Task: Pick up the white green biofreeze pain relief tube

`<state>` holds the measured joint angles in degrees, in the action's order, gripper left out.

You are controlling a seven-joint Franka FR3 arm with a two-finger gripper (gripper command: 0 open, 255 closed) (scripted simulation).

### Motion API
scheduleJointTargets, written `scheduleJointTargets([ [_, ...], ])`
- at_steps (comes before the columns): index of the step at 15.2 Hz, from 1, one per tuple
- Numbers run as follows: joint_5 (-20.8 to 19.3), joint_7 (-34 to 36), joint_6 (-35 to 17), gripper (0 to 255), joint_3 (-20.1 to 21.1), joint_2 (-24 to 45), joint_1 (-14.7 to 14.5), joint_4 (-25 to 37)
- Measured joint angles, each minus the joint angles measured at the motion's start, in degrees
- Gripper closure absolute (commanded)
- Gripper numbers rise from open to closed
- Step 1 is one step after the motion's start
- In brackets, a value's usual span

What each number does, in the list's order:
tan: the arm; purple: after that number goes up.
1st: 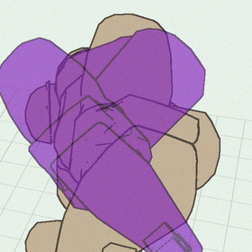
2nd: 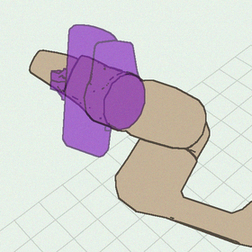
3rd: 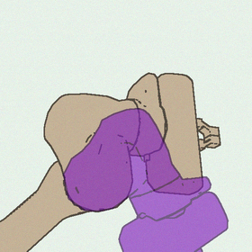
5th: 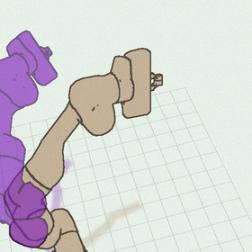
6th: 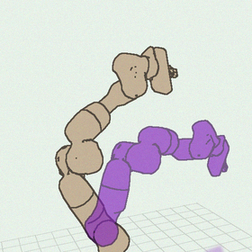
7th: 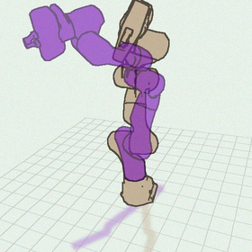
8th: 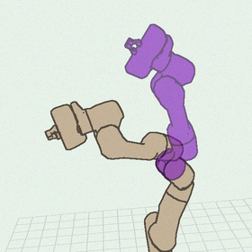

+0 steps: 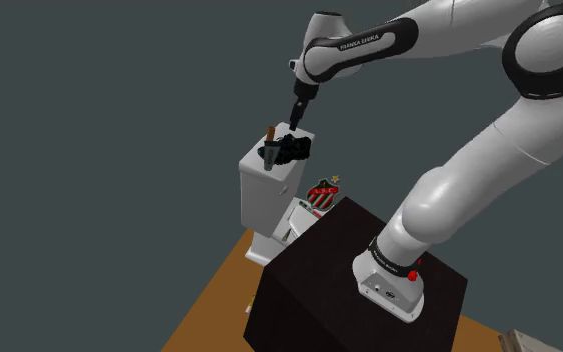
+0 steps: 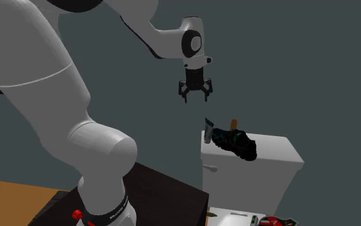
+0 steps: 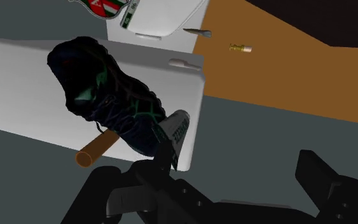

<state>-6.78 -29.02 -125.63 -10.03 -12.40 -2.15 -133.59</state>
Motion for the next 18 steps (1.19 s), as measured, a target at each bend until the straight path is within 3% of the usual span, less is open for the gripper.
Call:
scheduleJointTargets([
  [6,4.1,-8.8,-7.5,0,-1.6,13.4,-0.4,5.9],
  [12,9.0,-17.4,-11.4,0,-0.6,27.2,0.8,15.3],
  [18,11.1,-20.7,-14.3,0,0.6,34.2,1.9,19.4],
])
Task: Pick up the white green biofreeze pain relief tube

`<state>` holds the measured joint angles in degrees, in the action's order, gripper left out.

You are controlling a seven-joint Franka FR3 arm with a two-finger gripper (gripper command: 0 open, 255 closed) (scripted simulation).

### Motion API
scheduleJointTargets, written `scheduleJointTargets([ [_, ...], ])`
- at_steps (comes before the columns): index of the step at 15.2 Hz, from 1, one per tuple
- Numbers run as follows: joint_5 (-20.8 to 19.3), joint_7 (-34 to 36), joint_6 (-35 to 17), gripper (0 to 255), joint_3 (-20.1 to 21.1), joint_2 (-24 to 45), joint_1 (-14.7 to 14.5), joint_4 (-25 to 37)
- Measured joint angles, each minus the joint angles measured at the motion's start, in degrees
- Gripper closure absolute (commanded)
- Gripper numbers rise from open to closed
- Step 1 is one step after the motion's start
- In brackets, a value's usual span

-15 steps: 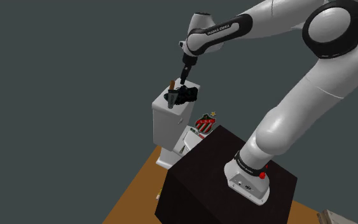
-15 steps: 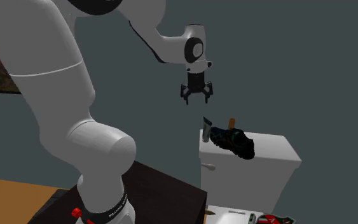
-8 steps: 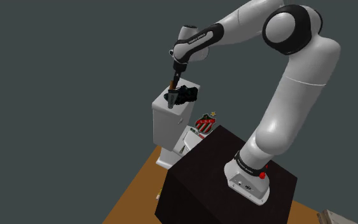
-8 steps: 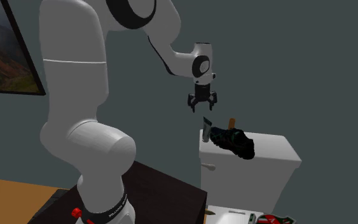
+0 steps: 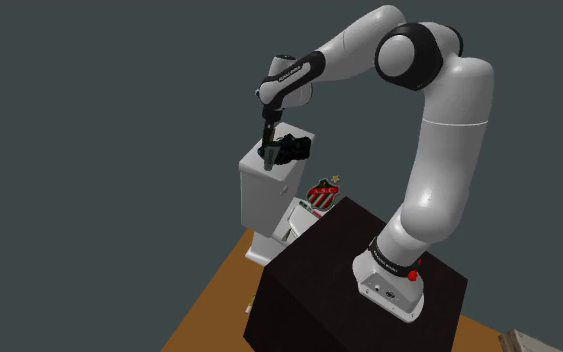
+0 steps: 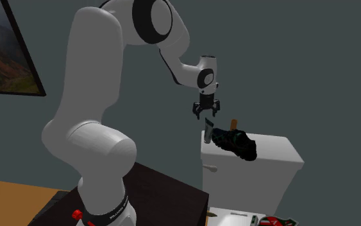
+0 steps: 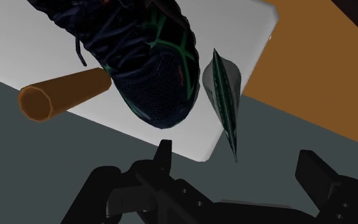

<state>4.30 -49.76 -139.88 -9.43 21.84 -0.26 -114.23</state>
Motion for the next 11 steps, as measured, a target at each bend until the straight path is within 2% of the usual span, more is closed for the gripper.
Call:
scheduleJointTargets([
  [4,0.5,-0.4,-2.2,0,0.3,2.1,0.3,-0.1],
  [5,0.6,-0.5,-2.5,255,0.3,2.3,0.3,-0.2],
  [11,0.7,-0.6,-2.8,255,0.4,2.5,0.4,-0.2],
])
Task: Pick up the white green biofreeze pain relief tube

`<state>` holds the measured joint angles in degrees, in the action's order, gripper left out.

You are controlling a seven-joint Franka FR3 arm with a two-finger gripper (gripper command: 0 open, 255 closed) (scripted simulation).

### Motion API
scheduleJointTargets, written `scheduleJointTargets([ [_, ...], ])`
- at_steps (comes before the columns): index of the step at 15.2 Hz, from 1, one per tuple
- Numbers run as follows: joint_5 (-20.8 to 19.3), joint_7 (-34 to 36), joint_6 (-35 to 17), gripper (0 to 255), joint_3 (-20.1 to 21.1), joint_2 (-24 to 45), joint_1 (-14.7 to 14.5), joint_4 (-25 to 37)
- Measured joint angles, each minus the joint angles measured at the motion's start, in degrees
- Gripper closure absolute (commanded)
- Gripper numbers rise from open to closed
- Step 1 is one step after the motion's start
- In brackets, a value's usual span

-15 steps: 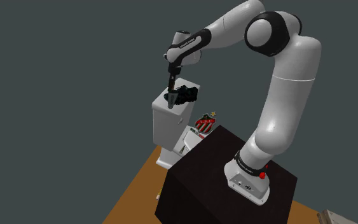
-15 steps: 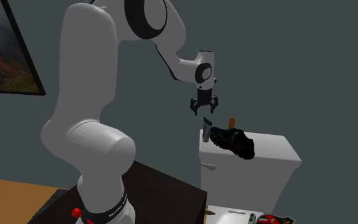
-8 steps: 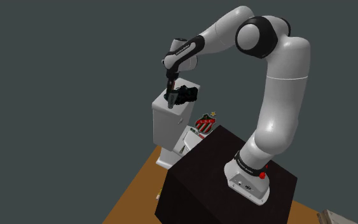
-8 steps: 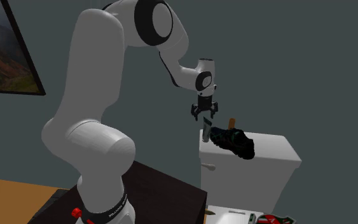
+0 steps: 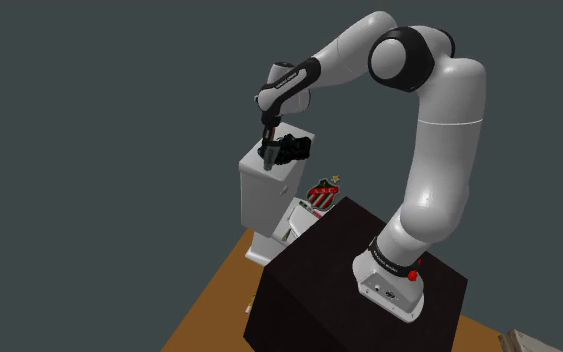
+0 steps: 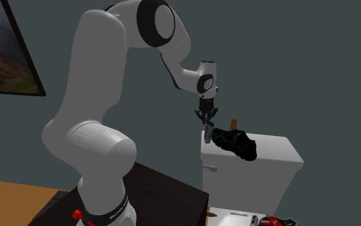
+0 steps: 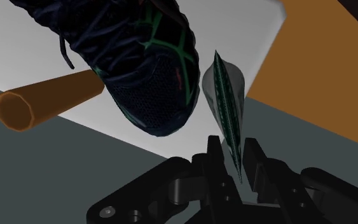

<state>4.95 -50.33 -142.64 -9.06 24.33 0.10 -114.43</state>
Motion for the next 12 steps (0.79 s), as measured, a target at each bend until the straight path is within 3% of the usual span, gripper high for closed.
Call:
scheduleJointTargets([
  [12,-0.9,0.6,4.3,255,-0.5,-3.6,-0.4,0.7],
])
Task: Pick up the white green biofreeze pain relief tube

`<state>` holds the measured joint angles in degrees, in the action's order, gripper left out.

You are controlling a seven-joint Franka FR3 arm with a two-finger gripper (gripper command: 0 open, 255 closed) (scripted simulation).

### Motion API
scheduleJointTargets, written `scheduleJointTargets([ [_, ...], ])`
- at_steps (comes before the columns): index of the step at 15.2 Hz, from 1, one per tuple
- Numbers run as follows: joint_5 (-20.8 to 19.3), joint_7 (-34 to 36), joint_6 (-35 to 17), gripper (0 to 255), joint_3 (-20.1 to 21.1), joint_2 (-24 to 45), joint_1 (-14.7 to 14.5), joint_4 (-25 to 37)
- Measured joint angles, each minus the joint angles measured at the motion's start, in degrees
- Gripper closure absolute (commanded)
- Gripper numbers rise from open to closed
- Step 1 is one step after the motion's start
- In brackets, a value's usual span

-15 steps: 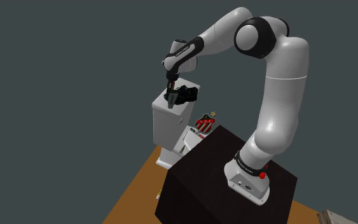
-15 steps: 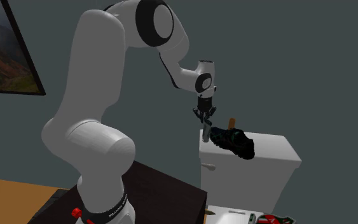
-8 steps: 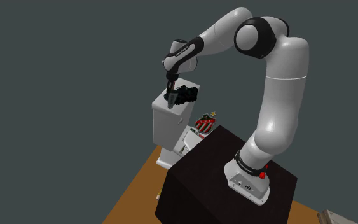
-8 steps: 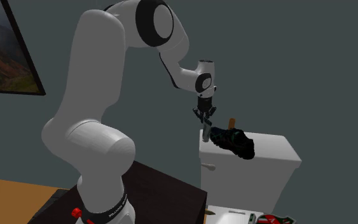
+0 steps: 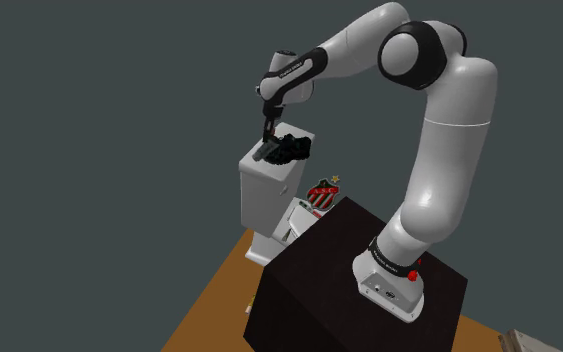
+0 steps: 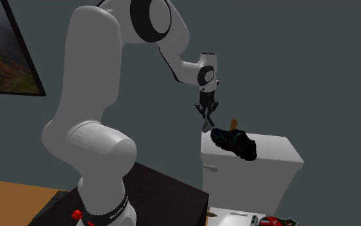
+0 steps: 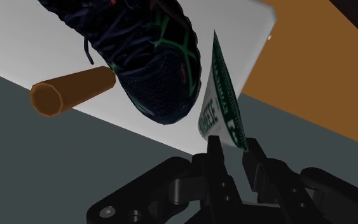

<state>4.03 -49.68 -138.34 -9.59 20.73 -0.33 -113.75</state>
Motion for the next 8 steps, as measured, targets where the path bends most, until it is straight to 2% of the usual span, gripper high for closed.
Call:
scheduleJointTargets([
  [8,-0.9,0.6,5.0,255,-0.4,-3.3,-0.3,1.7],
])
